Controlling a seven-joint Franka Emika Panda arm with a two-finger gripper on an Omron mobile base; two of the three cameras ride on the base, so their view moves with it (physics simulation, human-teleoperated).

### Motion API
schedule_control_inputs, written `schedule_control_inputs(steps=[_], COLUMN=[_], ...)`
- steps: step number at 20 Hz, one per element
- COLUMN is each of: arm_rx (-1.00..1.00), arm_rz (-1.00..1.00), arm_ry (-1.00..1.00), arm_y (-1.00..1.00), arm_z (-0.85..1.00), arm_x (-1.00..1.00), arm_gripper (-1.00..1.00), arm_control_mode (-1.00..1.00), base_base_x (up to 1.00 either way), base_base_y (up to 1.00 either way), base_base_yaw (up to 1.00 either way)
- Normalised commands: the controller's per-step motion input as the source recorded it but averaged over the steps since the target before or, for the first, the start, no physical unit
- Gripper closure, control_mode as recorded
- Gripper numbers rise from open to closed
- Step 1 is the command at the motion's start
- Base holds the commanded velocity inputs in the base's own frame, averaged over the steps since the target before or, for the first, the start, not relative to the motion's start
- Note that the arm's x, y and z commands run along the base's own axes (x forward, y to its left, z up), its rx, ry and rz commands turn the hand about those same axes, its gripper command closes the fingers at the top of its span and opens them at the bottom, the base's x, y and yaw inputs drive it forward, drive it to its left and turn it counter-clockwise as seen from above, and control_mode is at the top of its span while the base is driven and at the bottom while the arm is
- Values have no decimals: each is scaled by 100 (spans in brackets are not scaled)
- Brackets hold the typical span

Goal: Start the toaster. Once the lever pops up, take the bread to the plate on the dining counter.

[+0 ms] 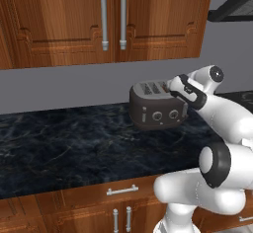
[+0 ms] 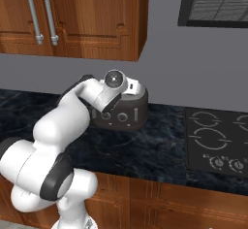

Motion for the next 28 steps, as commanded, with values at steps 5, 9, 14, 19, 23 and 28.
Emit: schedule_control_inputs(steps=[5,9,14,19,23,28], arm_rx=[0,-1,-1,0,0,0], arm_rz=[-1,0,0,-1,-2,-2], arm_ry=[-4,-4,-5,-5,-3,0], arm_y=[15,11,9,0,0,0], arm_z=[0,-4,-16,-15,-6,0], arm_x=[4,1,3,1,4,8], arm_gripper=[-100,-100,-100,-100,-100,-100], arm_control_mode=[-100,-100,-100,-100,-100,-100], base_base_x=[0,0,0,0,0,0], base_base_y=[0,0,0,0,0,0], base_base_yaw=[0,0,0,0,0,0])
